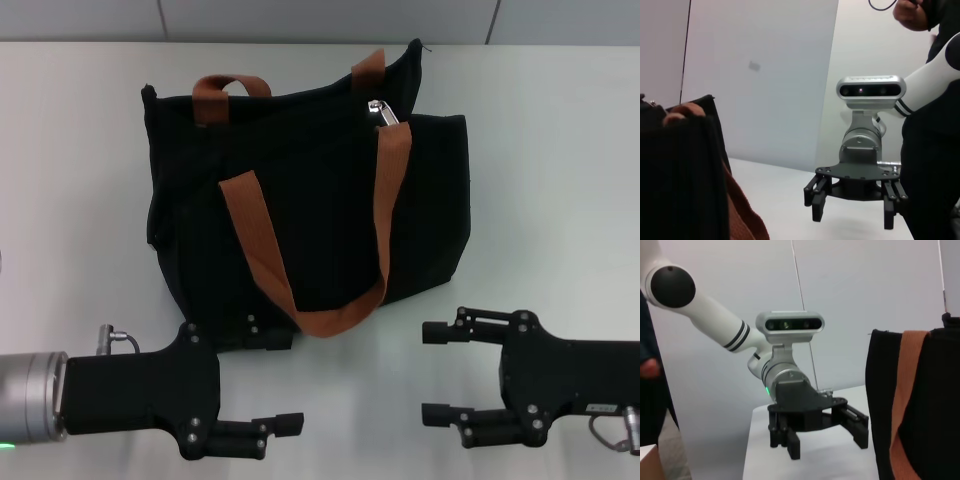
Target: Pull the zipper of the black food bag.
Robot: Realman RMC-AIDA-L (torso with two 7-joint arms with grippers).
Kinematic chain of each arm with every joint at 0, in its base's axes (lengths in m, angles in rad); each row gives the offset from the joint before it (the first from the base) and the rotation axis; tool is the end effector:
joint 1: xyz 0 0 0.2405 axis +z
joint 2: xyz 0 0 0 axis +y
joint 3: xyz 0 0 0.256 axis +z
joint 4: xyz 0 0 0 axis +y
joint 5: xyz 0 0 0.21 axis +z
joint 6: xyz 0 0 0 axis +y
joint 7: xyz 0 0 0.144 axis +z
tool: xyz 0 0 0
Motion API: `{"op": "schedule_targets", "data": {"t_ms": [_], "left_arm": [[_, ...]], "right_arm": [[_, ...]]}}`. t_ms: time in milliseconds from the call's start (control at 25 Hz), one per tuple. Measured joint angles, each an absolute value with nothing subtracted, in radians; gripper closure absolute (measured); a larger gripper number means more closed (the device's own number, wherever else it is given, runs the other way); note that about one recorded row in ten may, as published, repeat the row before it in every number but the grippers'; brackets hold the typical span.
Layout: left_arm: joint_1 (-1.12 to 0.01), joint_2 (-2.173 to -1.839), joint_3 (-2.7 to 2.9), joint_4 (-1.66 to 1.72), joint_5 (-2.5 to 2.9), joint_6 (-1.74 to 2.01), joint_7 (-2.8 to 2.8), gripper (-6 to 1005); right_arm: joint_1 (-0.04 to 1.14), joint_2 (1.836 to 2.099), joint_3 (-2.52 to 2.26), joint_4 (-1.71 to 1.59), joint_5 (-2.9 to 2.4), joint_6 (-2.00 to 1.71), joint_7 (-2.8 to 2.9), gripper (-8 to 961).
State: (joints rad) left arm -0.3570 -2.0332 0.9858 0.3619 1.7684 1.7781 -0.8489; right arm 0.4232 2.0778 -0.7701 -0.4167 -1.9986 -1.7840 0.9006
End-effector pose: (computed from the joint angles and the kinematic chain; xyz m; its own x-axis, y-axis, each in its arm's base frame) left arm -0.2872 0.2224 -0.0376 0.7705 0.1518 0.6192 0.1897 -0.9818 0.0047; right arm 0.2771 0.2404 -0.0408 0.7995 -0.1501 -0.5816 -0.1761 -0.9843 0.0118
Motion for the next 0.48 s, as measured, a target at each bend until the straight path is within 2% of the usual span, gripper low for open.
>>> {"op": "schedule_targets", "data": {"t_ms": [120, 480], "left_arm": [[-0.371, -2.021, 0.985, 0.361, 1.780, 1.777, -0.855, 187], [-0.384, -2.019, 0.986, 0.362, 1.794, 1.785, -0.868, 187]], "right_arm": [[0.423, 2.078, -0.770, -0.393, -2.001, -1.770, 0.867, 174], [0.425, 2.080, -0.770, -0.363, -2.012, -1.754, 0.838, 174]]}}
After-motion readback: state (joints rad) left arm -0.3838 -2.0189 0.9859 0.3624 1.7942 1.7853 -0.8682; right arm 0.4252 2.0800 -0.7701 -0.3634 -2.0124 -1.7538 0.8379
